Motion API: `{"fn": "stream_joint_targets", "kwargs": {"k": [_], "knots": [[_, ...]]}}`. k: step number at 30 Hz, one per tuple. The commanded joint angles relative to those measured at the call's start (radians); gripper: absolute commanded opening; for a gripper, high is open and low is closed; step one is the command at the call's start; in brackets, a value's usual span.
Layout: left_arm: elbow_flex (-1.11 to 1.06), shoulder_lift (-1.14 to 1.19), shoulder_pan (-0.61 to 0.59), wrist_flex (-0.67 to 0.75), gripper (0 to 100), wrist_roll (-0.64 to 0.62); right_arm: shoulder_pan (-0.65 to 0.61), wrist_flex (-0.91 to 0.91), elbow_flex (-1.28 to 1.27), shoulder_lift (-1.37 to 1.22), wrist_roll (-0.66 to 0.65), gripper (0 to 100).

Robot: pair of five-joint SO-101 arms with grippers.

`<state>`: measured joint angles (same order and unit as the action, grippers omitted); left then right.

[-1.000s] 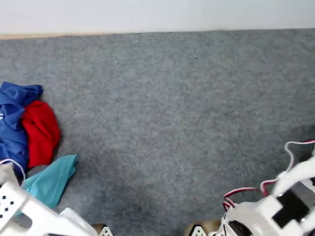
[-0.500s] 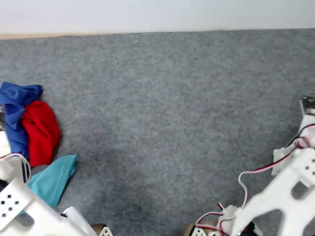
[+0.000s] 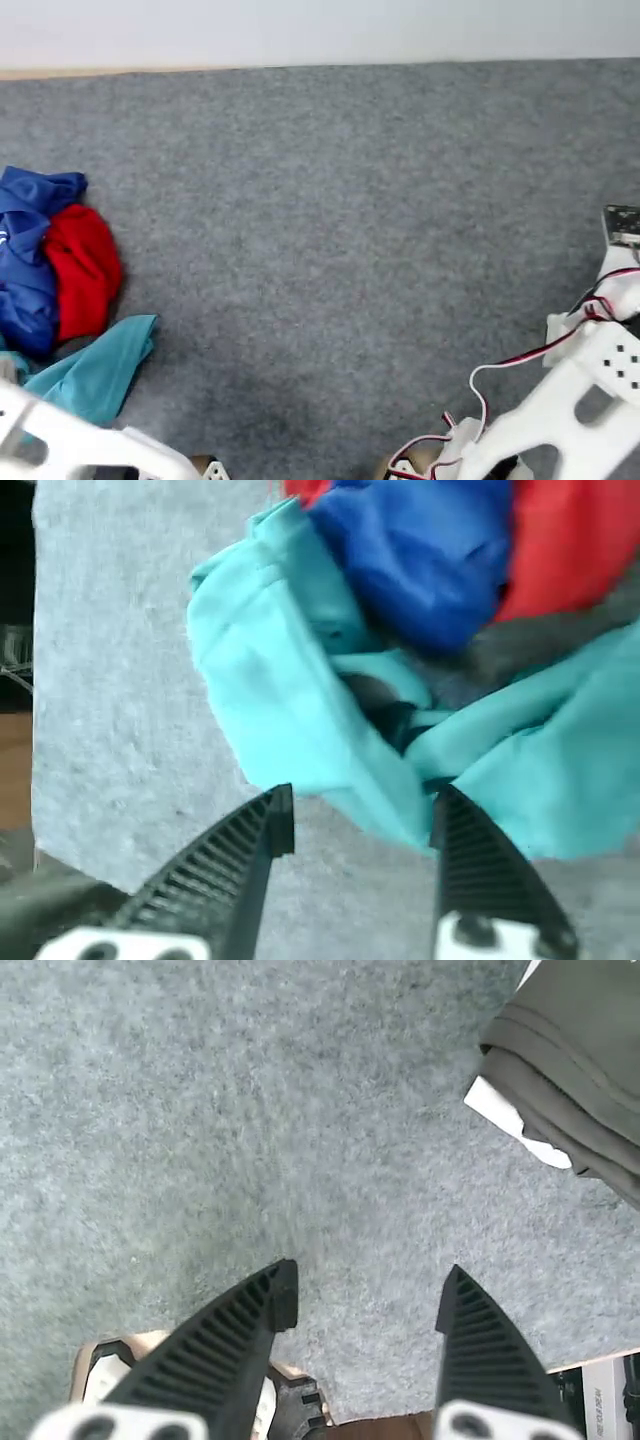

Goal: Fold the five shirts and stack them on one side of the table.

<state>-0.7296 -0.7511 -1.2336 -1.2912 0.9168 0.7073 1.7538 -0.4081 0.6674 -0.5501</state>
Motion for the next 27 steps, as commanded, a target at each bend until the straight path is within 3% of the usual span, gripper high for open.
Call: {"fn": "stream_joint_targets", "kwargs": {"k": [1, 11, 20, 27], "knots": [[0.042, 0.132, -0.046, 0.068, 23, 0.015, -0.004, 0.042, -0.008, 0.031, 0.008, 22.5], [0.262, 0.499, -0.011, 0.009, 23, -0.077, -0.004, 0.042, -0.029, 0.031, 0.009, 22.5], [0.265, 0.592, 0.126, 0.009, 22, -0.215, -0.004, 0.044, -0.029, 0.033, 0.009, 22.5], [0.265, 0.6, 0.12, 0.018, 10, -0.232, -0.004, 0.044, -0.029, 0.033, 0.009, 22.5]]}}
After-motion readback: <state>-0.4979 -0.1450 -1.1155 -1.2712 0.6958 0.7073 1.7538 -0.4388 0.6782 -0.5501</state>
